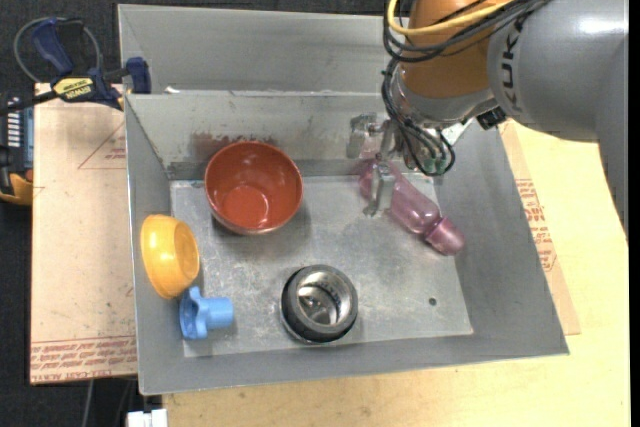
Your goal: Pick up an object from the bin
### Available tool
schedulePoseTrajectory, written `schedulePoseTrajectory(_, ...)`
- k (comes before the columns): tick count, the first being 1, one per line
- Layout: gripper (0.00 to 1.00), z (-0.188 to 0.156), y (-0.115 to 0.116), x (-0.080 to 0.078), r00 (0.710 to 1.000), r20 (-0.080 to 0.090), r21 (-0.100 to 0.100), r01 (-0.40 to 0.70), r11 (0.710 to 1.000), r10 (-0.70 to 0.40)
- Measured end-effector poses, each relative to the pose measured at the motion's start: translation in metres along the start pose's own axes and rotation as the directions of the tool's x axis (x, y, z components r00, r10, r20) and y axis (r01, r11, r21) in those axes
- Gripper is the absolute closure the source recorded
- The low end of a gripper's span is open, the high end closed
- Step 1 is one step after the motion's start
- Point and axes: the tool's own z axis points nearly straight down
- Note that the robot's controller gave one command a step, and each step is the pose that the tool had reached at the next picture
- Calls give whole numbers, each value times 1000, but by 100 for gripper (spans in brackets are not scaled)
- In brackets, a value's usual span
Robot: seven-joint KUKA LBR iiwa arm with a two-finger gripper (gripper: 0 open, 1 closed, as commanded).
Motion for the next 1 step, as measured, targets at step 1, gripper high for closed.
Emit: schedulePoseTrajectory(1, 0, 99, 53, 22, 995, -19, -8, -94, 996, 94)
